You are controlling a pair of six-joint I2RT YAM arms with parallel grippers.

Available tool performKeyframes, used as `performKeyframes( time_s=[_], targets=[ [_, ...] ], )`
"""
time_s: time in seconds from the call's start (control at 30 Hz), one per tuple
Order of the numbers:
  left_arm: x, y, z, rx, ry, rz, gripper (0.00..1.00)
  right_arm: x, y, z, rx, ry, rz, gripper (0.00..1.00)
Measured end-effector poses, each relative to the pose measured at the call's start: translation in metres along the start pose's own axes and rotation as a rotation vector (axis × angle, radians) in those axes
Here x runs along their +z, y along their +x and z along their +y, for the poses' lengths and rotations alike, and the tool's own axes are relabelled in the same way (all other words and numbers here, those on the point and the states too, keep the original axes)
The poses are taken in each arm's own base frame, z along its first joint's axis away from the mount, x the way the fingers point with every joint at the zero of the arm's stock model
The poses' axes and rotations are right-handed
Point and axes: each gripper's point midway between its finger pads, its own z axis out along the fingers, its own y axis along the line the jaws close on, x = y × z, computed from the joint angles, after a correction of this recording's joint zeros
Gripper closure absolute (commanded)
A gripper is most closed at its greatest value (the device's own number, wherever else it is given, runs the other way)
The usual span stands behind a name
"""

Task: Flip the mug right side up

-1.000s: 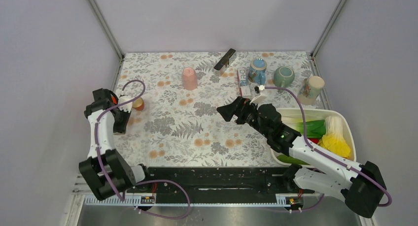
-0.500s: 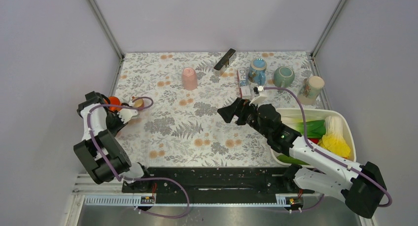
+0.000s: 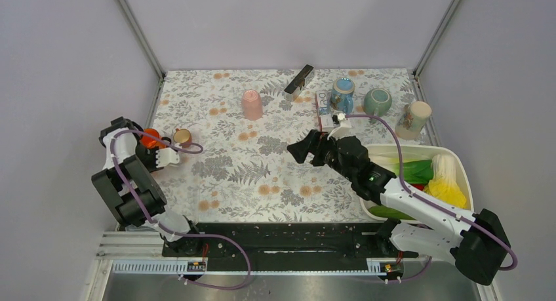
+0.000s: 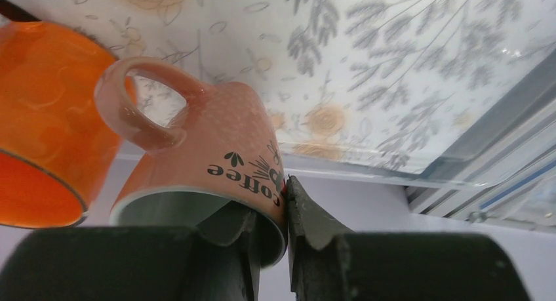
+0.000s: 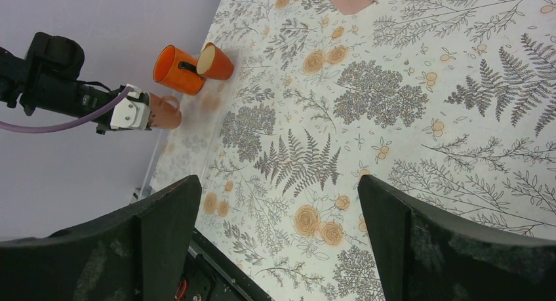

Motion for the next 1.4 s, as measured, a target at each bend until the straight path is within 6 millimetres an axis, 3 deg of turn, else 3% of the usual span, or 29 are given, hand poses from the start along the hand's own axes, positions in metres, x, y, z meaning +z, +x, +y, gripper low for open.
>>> performKeyframes(
  time_s=[0.17,0.4,0.53,0.63,0.87,0.93,1.0,1.1,1.2,1.3,1.4],
  targets=[
    [-0.001,0.01,0.02,0.063,-0.011,0.004,0.87,0.0,-0.002,0.001,-0.007,-0.001,-0.003,0.01],
    [0.007,0.009,0.023,0.108,0.003,-0.012,0.83,0.002,0.0,-0.001,-0.02,0.004,0.004,0.01],
    [0.012,0.007,0.022,0.113,0.013,-0.026,0.48,0.004,0.002,-0.003,-0.023,0.01,0.01,0.0],
    [0.015,0.009,0.025,0.096,0.01,-0.024,0.31,0.004,0.002,-0.002,-0.026,0.013,0.014,0.0],
    [0.017,0.014,0.036,0.026,-0.041,-0.003,0.22,0.005,-0.004,0.002,-0.06,0.011,0.012,0.0],
    [0.009,0.012,0.039,0.02,-0.072,-0.007,0.13,0.008,-0.01,0.002,-0.116,0.038,0.025,0.01],
    [-0.005,0.009,0.042,0.025,-0.122,-0.011,0.11,0.012,-0.022,0.001,-0.188,0.087,0.03,0.0],
    [-0.034,0.001,0.043,0.035,-0.224,-0.016,0.1,0.021,-0.059,-0.002,-0.317,0.184,0.011,0.01],
    [-0.056,-0.008,0.04,0.042,-0.292,-0.035,0.09,0.03,-0.104,-0.024,-0.395,0.297,-0.003,0.0],
    [-0.063,-0.02,0.031,0.011,-0.293,-0.091,0.09,0.043,-0.159,-0.079,-0.442,0.476,-0.018,0.01],
    [-0.07,-0.036,0.027,-0.07,-0.284,-0.173,0.08,0.057,-0.189,-0.145,-0.48,0.649,0.034,0.06]
  ],
)
